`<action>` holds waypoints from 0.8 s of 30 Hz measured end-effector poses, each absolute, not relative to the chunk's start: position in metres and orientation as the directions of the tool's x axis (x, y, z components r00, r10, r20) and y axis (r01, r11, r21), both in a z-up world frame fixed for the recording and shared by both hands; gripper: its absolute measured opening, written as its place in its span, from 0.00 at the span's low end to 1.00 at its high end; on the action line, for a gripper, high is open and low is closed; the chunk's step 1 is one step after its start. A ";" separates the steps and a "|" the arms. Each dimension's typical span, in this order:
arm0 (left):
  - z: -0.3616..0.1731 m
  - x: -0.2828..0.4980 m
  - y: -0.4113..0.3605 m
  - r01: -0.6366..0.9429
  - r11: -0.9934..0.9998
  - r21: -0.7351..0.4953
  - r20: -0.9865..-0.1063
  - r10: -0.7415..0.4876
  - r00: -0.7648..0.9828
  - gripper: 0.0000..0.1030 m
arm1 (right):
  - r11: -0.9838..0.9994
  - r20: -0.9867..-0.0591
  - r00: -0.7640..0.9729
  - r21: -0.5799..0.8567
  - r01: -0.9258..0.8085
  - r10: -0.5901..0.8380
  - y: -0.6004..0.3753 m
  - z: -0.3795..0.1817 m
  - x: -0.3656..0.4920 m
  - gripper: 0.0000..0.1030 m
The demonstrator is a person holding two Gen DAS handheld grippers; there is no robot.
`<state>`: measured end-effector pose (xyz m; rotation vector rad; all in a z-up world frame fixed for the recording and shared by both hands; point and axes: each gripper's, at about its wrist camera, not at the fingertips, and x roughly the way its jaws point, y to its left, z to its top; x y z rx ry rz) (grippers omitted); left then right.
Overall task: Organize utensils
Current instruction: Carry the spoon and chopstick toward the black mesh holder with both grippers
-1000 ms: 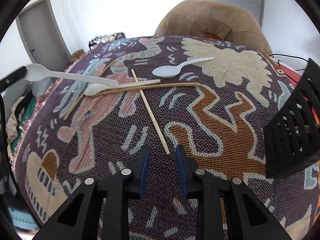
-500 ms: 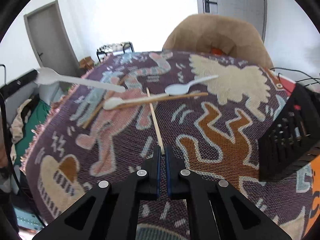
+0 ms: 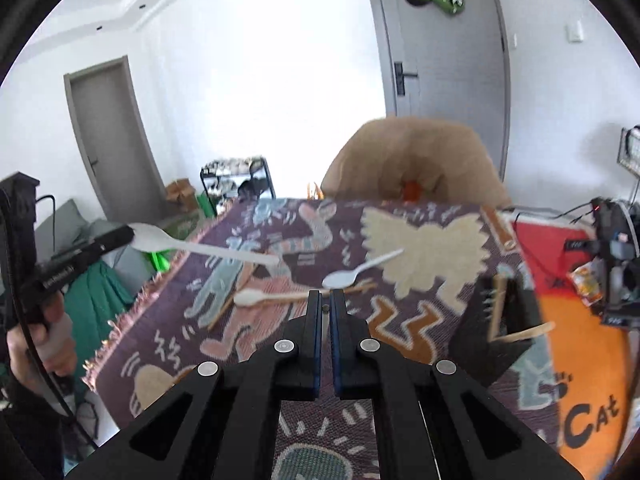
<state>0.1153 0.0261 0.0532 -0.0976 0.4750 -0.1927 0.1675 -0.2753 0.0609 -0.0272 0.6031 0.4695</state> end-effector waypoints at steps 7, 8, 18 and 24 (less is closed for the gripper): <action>0.079 0.115 -0.005 0.229 0.965 -0.128 -0.408 -0.262 0.874 0.01 | 0.919 -0.476 0.801 0.042 -0.393 0.364 -0.300 0.113 0.145 0.05; 0.083 0.115 -0.010 0.241 0.962 -0.126 -0.403 -0.272 0.874 0.01 | 0.922 -0.468 0.809 0.036 -0.385 0.356 -0.304 0.119 0.143 0.05; 0.111 0.120 -0.067 0.348 0.933 -0.091 -0.382 -0.355 0.853 0.01 | 0.957 -0.391 0.881 -0.003 -0.289 0.265 -0.344 0.163 0.127 0.05; 0.118 0.125 -0.100 0.400 0.915 -0.053 -0.398 -0.387 0.832 0.01 | 0.973 -0.375 0.904 -0.026 -0.231 0.205 -0.366 0.171 0.132 0.05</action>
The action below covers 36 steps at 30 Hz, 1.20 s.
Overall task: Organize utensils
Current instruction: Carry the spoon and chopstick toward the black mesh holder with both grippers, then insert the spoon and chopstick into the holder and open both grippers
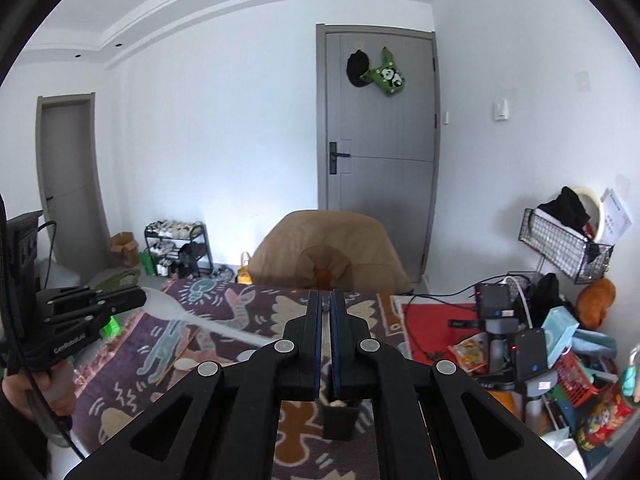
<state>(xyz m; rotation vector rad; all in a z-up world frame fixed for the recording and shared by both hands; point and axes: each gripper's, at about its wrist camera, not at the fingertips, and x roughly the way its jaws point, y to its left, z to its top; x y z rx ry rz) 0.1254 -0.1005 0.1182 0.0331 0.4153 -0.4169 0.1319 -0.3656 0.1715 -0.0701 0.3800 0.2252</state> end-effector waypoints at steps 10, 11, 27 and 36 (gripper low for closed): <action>0.119 0.144 -0.141 0.435 0.900 -0.023 -0.426 -0.402 0.810 0.01 | 0.973 -0.421 0.880 0.032 -0.230 0.222 -0.395 0.149 0.150 0.05; 0.120 0.145 -0.144 0.437 0.899 -0.018 -0.426 -0.402 0.810 0.01 | 0.972 -0.424 0.878 0.031 -0.233 0.224 -0.395 0.148 0.150 0.05; 0.115 0.177 -0.203 0.481 0.868 0.120 -0.541 -0.349 0.765 0.01 | 0.972 -0.465 0.854 0.131 -0.195 0.234 -0.422 0.102 0.177 0.46; 0.111 0.193 -0.229 0.534 0.840 0.097 -0.606 -0.375 0.701 0.02 | 0.956 -0.471 0.848 0.261 -0.130 0.244 -0.456 0.067 0.158 0.68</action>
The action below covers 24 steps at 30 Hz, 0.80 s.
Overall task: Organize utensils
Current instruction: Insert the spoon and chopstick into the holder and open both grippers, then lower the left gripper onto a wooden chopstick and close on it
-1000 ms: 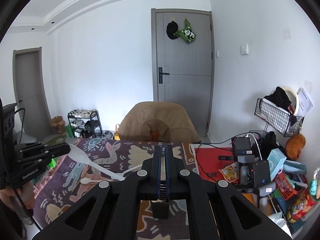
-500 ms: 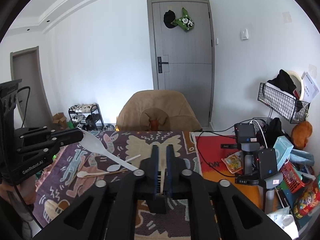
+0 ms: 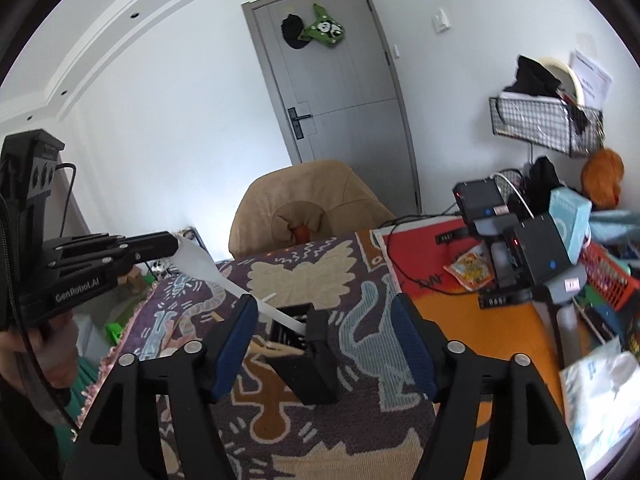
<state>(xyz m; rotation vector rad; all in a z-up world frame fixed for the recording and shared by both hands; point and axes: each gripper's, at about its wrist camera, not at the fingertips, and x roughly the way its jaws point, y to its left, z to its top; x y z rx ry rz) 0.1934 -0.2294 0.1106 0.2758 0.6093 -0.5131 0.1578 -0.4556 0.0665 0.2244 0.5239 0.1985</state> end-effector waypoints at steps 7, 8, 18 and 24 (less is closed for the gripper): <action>0.102 0.194 -0.220 0.521 0.853 0.013 -0.627 -0.399 0.669 0.49 | 0.952 -0.484 0.852 0.300 -0.056 0.202 -0.470 0.040 0.140 0.78; 0.101 0.193 -0.212 0.503 0.864 -0.010 -0.614 -0.402 0.679 0.68 | 0.952 -0.486 0.851 0.302 -0.050 0.199 -0.470 0.038 0.140 0.79; 0.095 0.181 -0.140 0.406 0.902 -0.144 -0.529 -0.417 0.739 0.95 | 0.965 -0.489 0.852 0.255 -0.065 0.186 -0.435 0.030 0.122 0.91; 0.097 0.165 -0.095 0.357 0.917 -0.175 -0.469 -0.397 0.789 0.99 | 0.961 -0.463 0.858 0.256 -0.108 0.220 -0.410 0.038 0.115 1.00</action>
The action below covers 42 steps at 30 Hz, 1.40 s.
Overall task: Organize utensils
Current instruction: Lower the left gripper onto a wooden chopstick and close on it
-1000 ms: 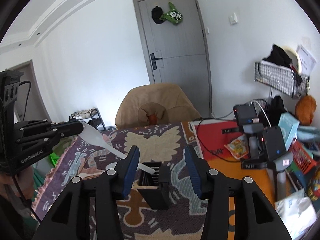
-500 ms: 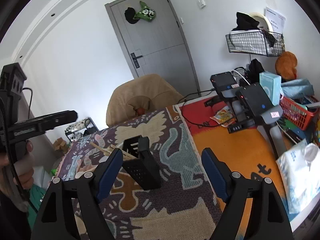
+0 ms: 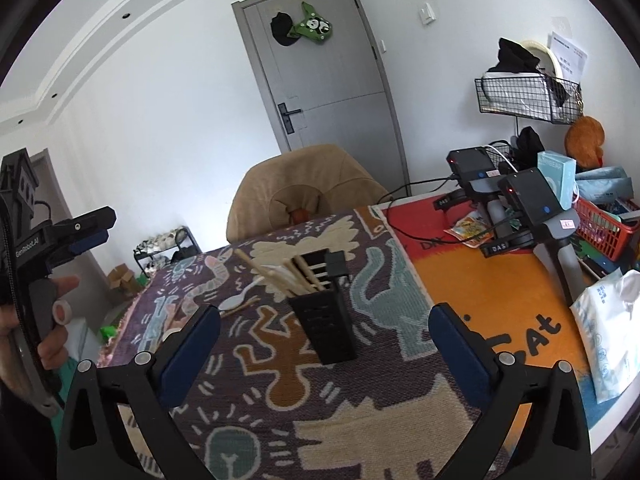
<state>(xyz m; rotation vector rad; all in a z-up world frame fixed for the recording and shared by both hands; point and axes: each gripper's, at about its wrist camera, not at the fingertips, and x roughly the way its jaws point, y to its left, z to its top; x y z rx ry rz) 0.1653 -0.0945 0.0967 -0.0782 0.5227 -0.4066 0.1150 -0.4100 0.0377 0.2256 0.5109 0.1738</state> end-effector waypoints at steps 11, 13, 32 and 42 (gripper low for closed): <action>0.068 0.141 -0.018 0.208 0.966 -0.154 -0.462 -0.257 0.849 0.99 | 0.964 -0.454 0.851 0.164 -0.210 0.263 -0.350 0.040 0.110 1.00; 0.060 0.140 -0.009 0.190 0.969 -0.155 -0.472 -0.242 0.848 0.96 | 0.960 -0.458 0.844 0.154 -0.234 0.279 -0.338 0.038 0.111 1.00; -0.047 0.147 0.044 0.045 0.984 -0.172 -0.673 -0.150 0.724 0.27 | 0.940 -0.576 0.749 0.111 -0.324 0.326 -0.262 -0.003 0.150 0.84; -0.087 0.160 0.034 0.052 0.989 -0.141 -0.754 -0.141 0.641 0.16 | 0.945 -0.623 0.720 0.100 -0.313 0.304 -0.251 -0.024 0.169 0.84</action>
